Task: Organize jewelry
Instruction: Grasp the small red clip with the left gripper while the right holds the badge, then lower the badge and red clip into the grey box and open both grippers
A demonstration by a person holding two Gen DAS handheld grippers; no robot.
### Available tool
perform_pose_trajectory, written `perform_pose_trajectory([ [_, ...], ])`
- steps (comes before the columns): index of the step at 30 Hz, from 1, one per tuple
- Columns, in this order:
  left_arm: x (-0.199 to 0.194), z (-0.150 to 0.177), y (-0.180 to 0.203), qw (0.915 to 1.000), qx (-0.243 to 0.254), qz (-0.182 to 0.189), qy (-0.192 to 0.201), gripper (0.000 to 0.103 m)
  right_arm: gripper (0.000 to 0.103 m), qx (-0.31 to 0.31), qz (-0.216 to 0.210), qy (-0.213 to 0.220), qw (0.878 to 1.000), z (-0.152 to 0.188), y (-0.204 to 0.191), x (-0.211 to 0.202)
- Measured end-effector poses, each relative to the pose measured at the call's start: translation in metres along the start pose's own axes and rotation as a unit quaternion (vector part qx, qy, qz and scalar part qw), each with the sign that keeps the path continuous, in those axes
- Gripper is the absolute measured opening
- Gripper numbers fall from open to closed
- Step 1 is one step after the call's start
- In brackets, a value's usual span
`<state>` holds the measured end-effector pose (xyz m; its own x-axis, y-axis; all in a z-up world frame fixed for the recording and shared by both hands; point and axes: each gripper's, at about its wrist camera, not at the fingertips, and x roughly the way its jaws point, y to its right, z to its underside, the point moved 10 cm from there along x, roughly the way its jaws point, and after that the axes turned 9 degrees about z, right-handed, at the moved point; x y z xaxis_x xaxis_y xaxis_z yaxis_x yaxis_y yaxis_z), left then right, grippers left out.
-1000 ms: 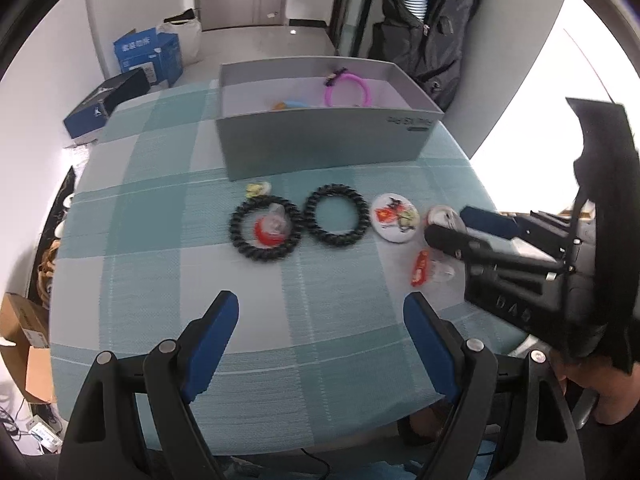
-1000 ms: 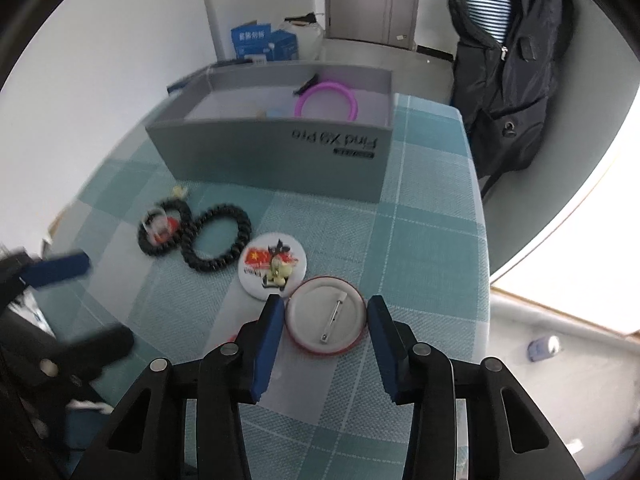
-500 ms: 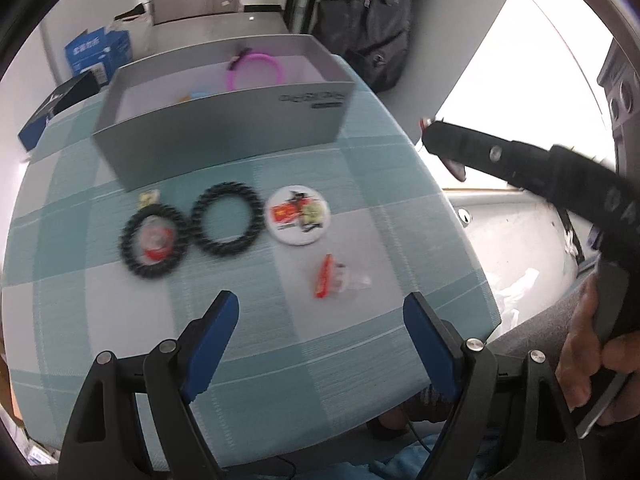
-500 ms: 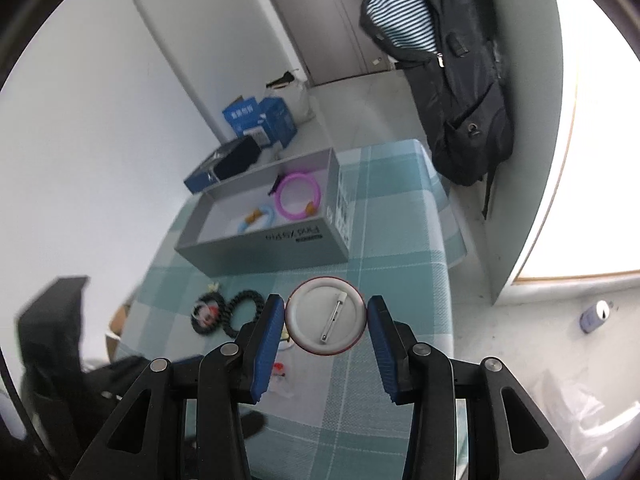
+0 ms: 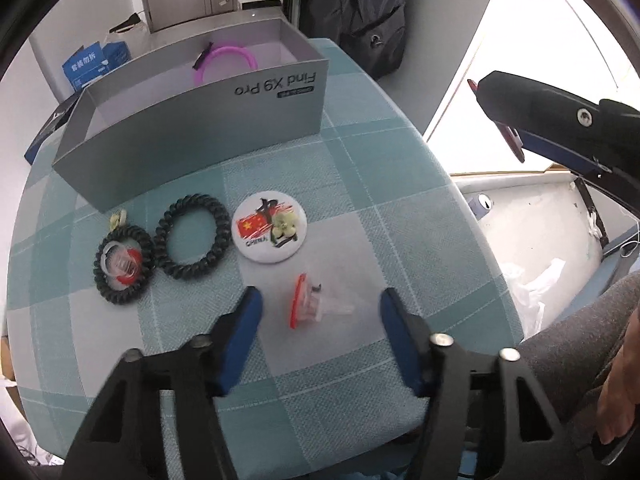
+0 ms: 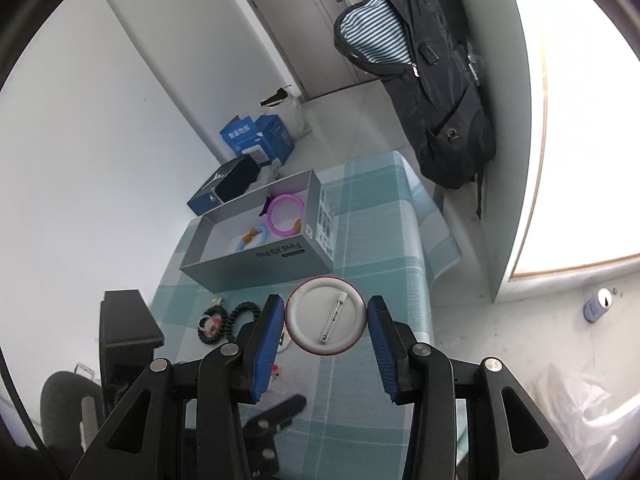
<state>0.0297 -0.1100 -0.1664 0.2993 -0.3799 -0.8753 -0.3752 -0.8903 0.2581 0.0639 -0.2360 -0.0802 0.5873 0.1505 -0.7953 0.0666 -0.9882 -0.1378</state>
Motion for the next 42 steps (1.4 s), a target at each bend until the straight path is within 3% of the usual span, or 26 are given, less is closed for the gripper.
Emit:
perform_pose_trajectory([
  [1, -0.001, 0.000, 0.000, 1.0000, 0.003, -0.005, 0.001, 0.038, 0.042, 0.002, -0.001, 0.000, 1.000, 0.000, 0.001, -0.001],
  [2, -0.002, 0.000, -0.001, 1.0000, 0.005, -0.006, 0.001, 0.025, 0.042, 0.005, -0.001, 0.001, 1.000, 0.000, 0.002, -0.001],
  [11, -0.021, -0.011, 0.002, 0.9994, 0.010, 0.004, 0.032, 0.025, 0.042, 0.000, -0.012, 0.006, 1.000, -0.001, -0.005, -0.004],
  [19, -0.053, -0.037, -0.017, 0.9958, -0.034, 0.027, 0.081, 0.025, 0.042, -0.001, -0.027, -0.001, 1.000, -0.003, -0.020, 0.001],
  [24, -0.063, -0.049, -0.042, 0.9923, -0.077, 0.031, 0.092, 0.025, 0.042, -0.014, -0.040, -0.008, 0.999, -0.010, -0.039, 0.004],
  [29, -0.073, -0.071, -0.068, 0.9896, -0.100, 0.008, 0.103, 0.025, 0.042, -0.035, -0.058, -0.002, 0.998, -0.031, -0.064, 0.001],
  [42, -0.081, -0.116, -0.105, 0.9886, -0.103, 0.010, 0.110, 0.025, 0.042, -0.093, -0.086, -0.009, 0.992, -0.089, -0.117, 0.036],
])
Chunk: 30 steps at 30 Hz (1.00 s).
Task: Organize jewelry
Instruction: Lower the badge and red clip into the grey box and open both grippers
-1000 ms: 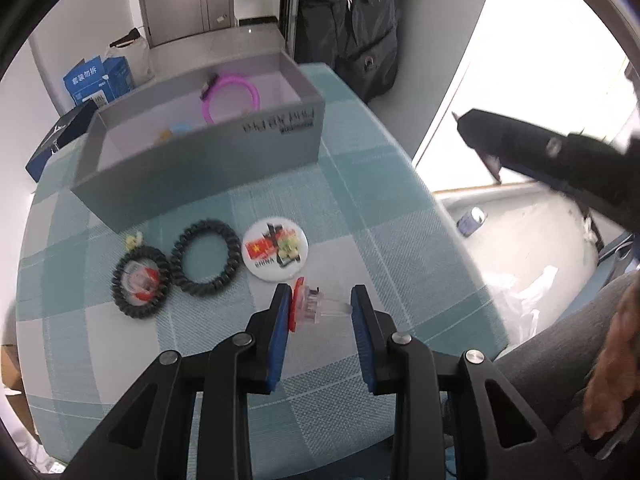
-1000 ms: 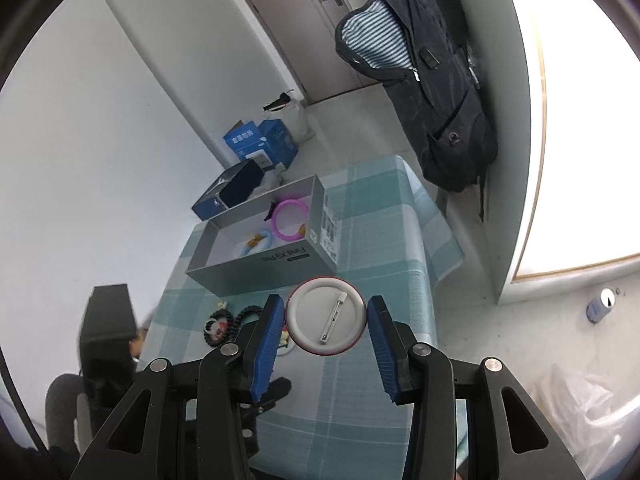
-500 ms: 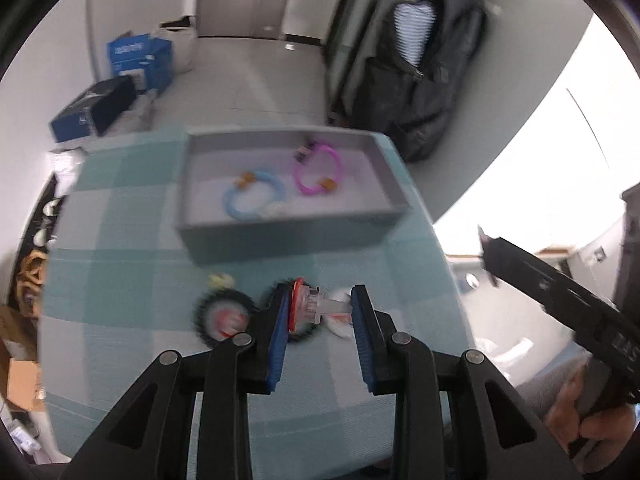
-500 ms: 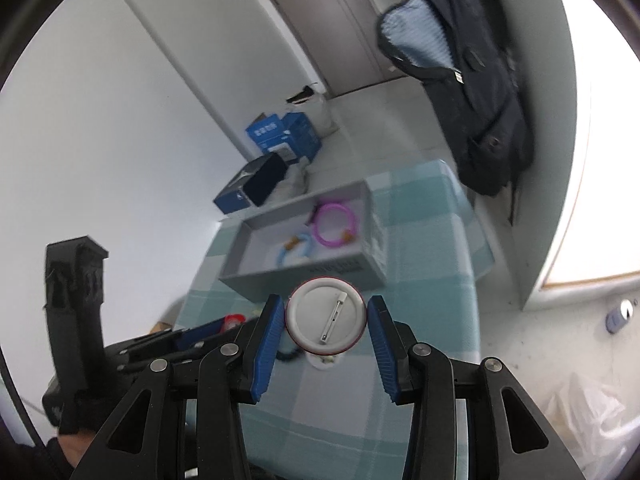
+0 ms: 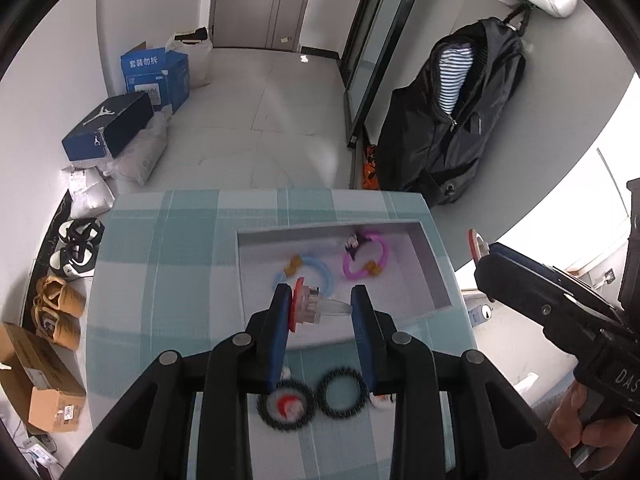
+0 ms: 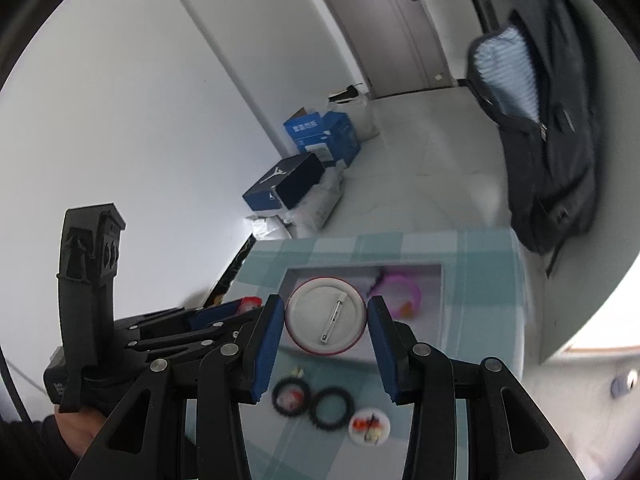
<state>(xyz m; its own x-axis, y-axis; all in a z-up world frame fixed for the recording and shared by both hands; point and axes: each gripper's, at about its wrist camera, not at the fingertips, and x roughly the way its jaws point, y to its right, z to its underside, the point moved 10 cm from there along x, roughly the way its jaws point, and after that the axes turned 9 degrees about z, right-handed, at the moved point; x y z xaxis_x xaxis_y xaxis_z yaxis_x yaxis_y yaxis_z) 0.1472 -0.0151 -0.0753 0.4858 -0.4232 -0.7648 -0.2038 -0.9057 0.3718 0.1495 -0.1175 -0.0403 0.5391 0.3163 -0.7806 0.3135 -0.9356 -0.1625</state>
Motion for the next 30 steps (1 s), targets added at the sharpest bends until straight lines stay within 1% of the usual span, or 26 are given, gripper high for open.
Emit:
perform_pose_trajectory([
  [3, 0.007, -0.009, -0.010, 0.9999, -0.010, 0.011, -0.006, 0.025, 0.042, -0.004, -0.003, -0.006, 1.000, -0.011, 0.000, 0.014],
  [5, 0.009, -0.012, -0.010, 0.9997, -0.014, 0.018, -0.010, 0.025, 0.042, -0.007, -0.003, -0.010, 1.000, -0.015, 0.001, 0.024],
  [8, 0.016, -0.016, -0.012, 0.9993, -0.017, 0.029, -0.015, 0.025, 0.042, -0.007, -0.005, -0.020, 1.000, -0.016, 0.004, 0.036],
  [13, 0.032, -0.017, -0.013, 0.9975, -0.029, 0.057, -0.032, 0.025, 0.042, -0.003, -0.003, -0.039, 0.999, -0.010, 0.011, 0.055],
  [22, 0.047, -0.018, -0.017, 0.9933, -0.048, 0.091, -0.051, 0.025, 0.042, 0.011, 0.001, -0.063, 0.998, -0.003, 0.020, 0.074],
  [28, 0.051, -0.020, -0.017, 0.9915, -0.057, 0.105, -0.052, 0.025, 0.042, 0.023, 0.000, -0.073, 0.997, -0.002, 0.024, 0.079],
  [30, 0.051, -0.020, -0.017, 0.9894, -0.065, 0.118, -0.053, 0.025, 0.042, 0.026, -0.002, -0.073, 0.997, -0.002, 0.024, 0.079],
])
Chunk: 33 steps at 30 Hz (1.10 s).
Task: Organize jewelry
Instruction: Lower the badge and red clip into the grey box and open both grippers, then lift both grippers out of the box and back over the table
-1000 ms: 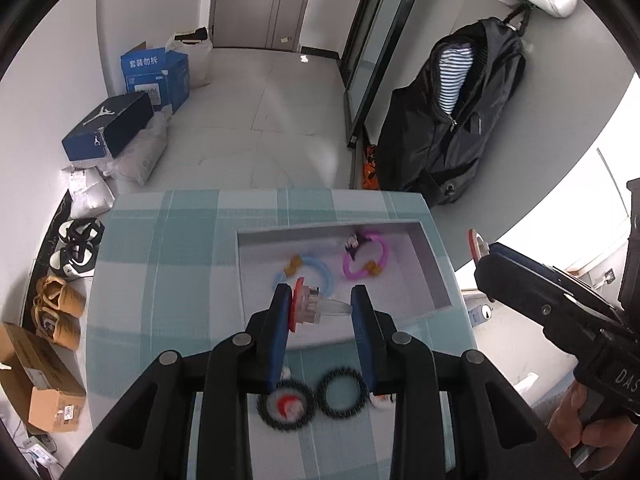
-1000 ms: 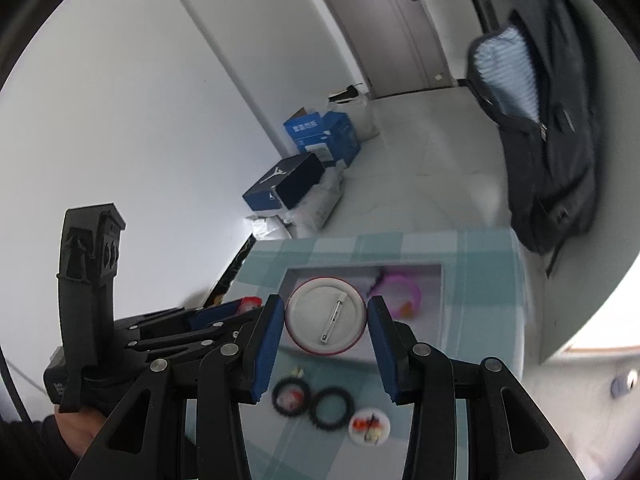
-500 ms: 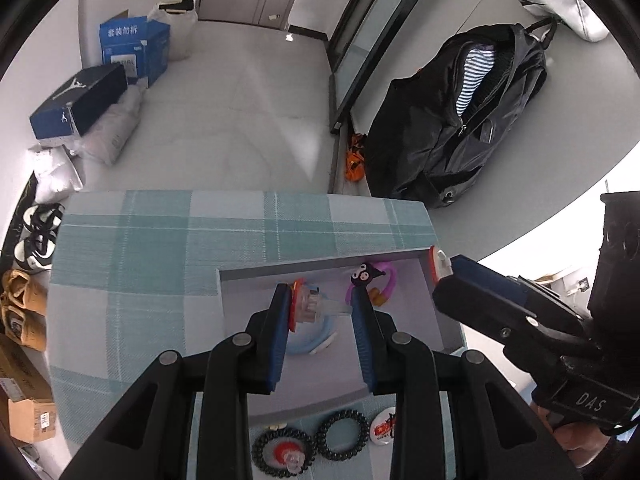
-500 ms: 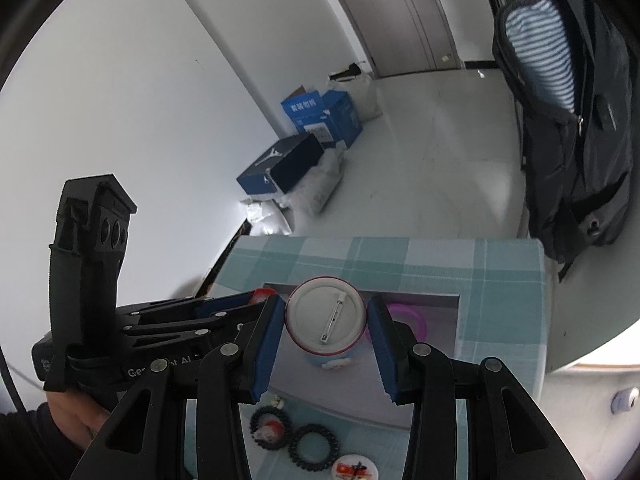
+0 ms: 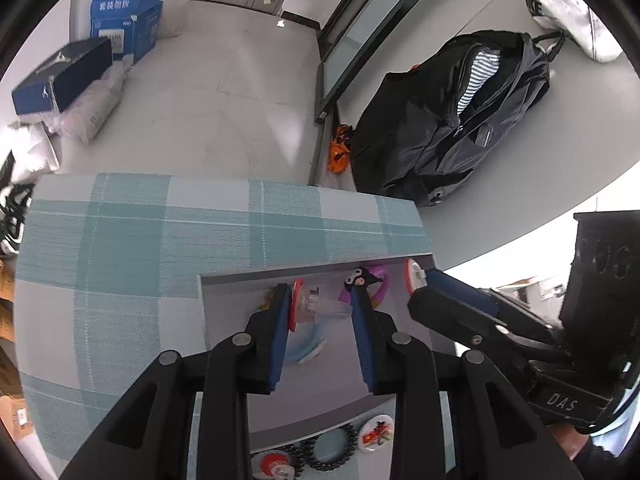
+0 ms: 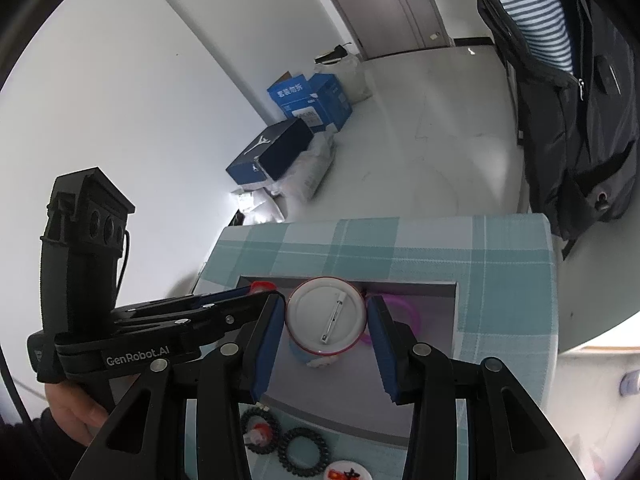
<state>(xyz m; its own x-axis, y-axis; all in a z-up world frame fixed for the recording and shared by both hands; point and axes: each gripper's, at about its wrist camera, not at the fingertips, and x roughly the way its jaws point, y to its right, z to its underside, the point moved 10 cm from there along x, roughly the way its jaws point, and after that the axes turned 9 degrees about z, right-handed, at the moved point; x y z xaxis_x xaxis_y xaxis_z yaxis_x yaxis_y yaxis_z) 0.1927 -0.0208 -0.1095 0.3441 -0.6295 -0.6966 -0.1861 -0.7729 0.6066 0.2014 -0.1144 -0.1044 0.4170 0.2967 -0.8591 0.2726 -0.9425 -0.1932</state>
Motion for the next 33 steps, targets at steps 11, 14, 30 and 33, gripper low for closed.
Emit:
perform_pose_trajectory([
  [11, -0.012, -0.001, -0.001, 0.9992, -0.035, 0.018, 0.011, 0.065, 0.052, 0.020, 0.008, 0.019, 1.000, -0.003, 0.009, -0.010],
  [14, -0.018, -0.001, -0.001, 0.9992, -0.034, 0.014, 0.018, 0.065, 0.054, 0.029, 0.011, 0.026, 0.999, -0.004, 0.014, -0.015],
  [30, -0.034, 0.011, 0.003, 0.9961, 0.017, -0.071, 0.050, 0.065, 0.077, 0.020, 0.025, 0.057, 0.998, 0.002, 0.013, -0.038],
  [33, -0.040, 0.015, 0.001, 0.9941, 0.024, -0.089, 0.058, 0.065, 0.079, 0.014, 0.029, 0.060, 0.998, 0.006, 0.011, -0.042],
])
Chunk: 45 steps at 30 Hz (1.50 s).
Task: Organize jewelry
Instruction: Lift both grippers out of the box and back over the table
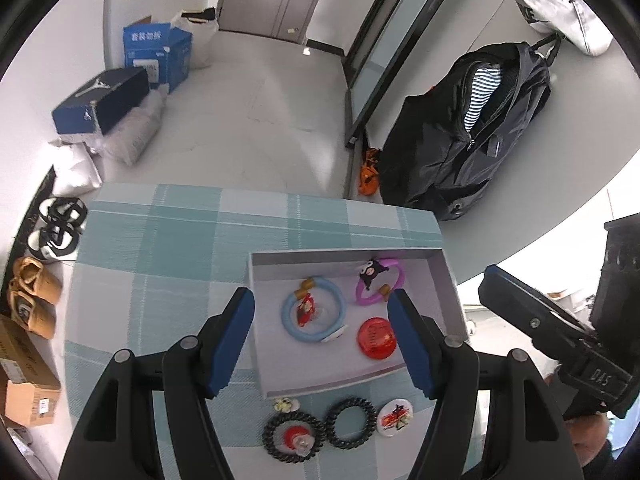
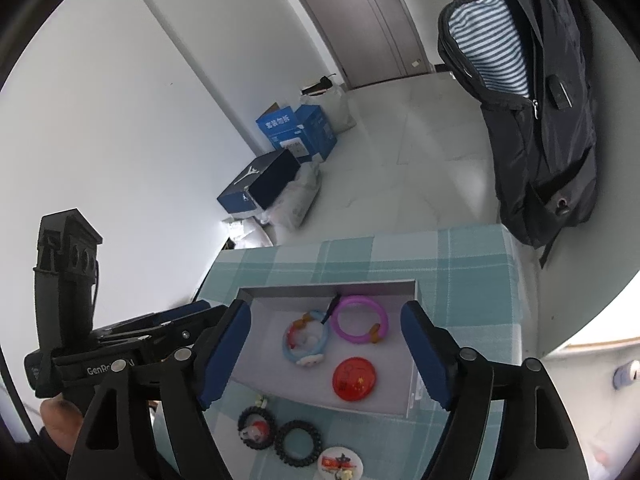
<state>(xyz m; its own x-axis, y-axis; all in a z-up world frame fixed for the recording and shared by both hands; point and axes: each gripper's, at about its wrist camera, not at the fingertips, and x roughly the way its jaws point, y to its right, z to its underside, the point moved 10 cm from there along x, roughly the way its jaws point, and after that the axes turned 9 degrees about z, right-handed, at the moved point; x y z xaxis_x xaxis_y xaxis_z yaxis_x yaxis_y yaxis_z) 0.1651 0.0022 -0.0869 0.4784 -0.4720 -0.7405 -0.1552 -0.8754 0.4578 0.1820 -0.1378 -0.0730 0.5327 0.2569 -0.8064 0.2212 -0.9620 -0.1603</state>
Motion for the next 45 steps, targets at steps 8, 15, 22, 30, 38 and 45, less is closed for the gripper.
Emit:
perform_pose_trajectory([
  [8, -0.018, 0.009, -0.003, 0.9983, 0.027, -0.044, 0.027, 0.065, 0.083, -0.017, 0.007, 0.016, 1.000, 0.009, -0.005, -0.017],
  [15, -0.027, 0.027, -0.006, 0.9956, 0.039, -0.073, 0.044, 0.065, 0.085, -0.033, 0.009, 0.019, 0.999, 0.025, -0.010, -0.028],
  [22, -0.021, 0.064, -0.008, 0.9950, 0.048, -0.085, 0.021, 0.078, 0.086, -0.065, 0.017, 0.010, 0.998, 0.056, -0.013, -0.034],
  [30, -0.022, 0.092, -0.020, 0.9950, 0.045, -0.089, -0.004, 0.078, 0.086, -0.092, 0.033, -0.035, 0.995, 0.108, -0.008, -0.026],
  [38, -0.017, 0.105, -0.018, 0.9936, 0.069, -0.089, -0.012, 0.079, 0.076, -0.120, 0.040, -0.064, 0.990, 0.136, -0.008, -0.008],
  [45, -0.013, 0.123, -0.031, 0.9930, 0.066, -0.091, -0.037, 0.079, 0.047, -0.115, 0.046, -0.090, 0.988, 0.147, -0.006, 0.007],
])
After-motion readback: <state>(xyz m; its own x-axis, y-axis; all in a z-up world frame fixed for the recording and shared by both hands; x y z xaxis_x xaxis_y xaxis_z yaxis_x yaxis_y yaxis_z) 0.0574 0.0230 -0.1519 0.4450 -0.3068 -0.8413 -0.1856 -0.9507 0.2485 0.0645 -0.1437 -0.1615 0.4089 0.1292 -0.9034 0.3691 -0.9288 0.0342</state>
